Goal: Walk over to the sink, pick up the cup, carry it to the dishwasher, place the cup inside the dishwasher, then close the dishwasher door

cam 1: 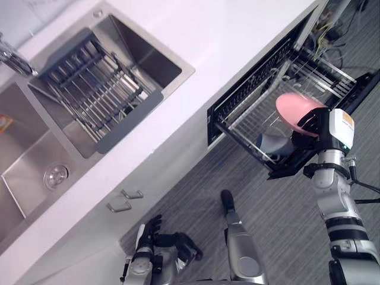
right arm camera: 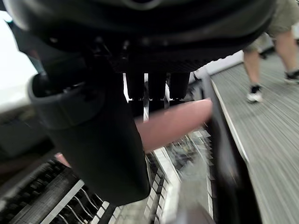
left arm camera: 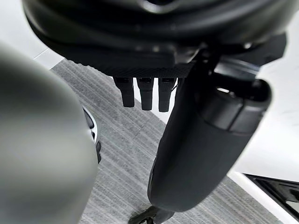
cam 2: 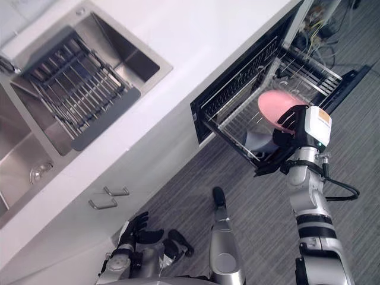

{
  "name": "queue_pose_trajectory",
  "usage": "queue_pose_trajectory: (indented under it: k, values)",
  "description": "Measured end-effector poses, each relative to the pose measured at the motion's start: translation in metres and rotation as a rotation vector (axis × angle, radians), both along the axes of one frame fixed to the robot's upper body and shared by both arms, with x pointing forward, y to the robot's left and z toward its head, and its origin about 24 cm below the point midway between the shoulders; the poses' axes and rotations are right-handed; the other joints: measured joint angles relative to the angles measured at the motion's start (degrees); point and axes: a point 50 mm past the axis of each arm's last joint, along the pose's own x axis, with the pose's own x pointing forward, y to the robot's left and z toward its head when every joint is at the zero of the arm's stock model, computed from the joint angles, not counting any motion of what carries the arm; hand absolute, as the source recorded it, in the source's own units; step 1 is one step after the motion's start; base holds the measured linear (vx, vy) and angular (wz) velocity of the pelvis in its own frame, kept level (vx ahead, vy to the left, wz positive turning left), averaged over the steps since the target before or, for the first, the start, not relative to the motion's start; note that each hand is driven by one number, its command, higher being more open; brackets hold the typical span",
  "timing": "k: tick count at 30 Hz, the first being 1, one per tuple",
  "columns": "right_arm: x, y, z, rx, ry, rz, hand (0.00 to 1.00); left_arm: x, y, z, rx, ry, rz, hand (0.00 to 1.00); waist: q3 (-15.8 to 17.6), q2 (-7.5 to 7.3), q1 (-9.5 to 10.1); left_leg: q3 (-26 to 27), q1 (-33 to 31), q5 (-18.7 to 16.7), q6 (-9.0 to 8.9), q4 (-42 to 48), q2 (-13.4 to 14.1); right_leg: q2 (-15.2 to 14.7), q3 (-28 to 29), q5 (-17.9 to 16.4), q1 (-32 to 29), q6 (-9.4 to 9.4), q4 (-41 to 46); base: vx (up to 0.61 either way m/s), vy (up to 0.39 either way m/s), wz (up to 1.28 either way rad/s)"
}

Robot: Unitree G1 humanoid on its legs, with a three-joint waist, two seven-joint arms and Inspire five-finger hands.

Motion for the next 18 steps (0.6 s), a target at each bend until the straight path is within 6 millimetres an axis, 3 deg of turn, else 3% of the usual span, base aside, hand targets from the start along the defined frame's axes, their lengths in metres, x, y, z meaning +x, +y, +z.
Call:
queue_pose_trajectory:
  k: [2, 5, 12, 13, 18]
  values:
    - [0.009, -0.007, 0.013, 0.042, -0.031, -0.020, 0.30, 0.009, 0.001, 0.005, -0.006, -0.034, 0.007, 0.90, 1.1, 0.37, 0.60, -0.6, -1.9, -0.2, 0.35, 1.1, 0.1, -0.2, -0.3, 0.2, -1.4, 0.10, 0.5, -0.06, -0.030, 0.12]
    - [0.012, -0.019, 0.012, 0.108, -0.009, -0.065, 0.30, 0.017, 0.004, 0.011, 0.001, -0.074, 0.019, 0.90, 2.2, 0.71, 1.94, -1.1, -4.1, -0.2, 0.50, 1.9, 0.2, -0.5, -0.6, 0.3, -3.5, 0.24, 1.6, -0.05, -0.042, 0.09]
    - [0.016, -0.021, 0.021, 0.154, -0.046, -0.073, 0.30, 0.030, 0.001, 0.019, -0.006, -0.127, 0.028, 0.90, 3.2, 1.09, 3.19, -1.3, -6.1, -0.2, 0.89, 2.5, 0.2, -0.8, -0.6, 0.3, -5.5, 0.26, 2.8, -0.05, -0.047, 0.03]
    - [0.017, -0.021, 0.023, 0.173, -0.055, -0.070, 0.90, 0.031, -0.001, 0.021, -0.005, -0.136, 0.023, 0.90, 3.3, 1.09, 3.33, -1.4, -6.6, -0.1, 1.01, 2.5, 0.2, -0.9, -0.7, 0.3, -6.0, 0.24, 2.9, -0.05, -0.056, 0.06]
    - [0.015, -0.026, 0.026, 0.213, -0.093, -0.095, 0.90, 0.033, -0.010, 0.022, -0.031, -0.144, 0.025, 0.90, 3.5, 1.29, 3.72, -2.2, -7.4, 0.0, 1.16, 2.7, 0.1, -1.2, -1.5, 0.3, -6.1, 0.25, 2.9, -0.03, -0.055, 0.09]
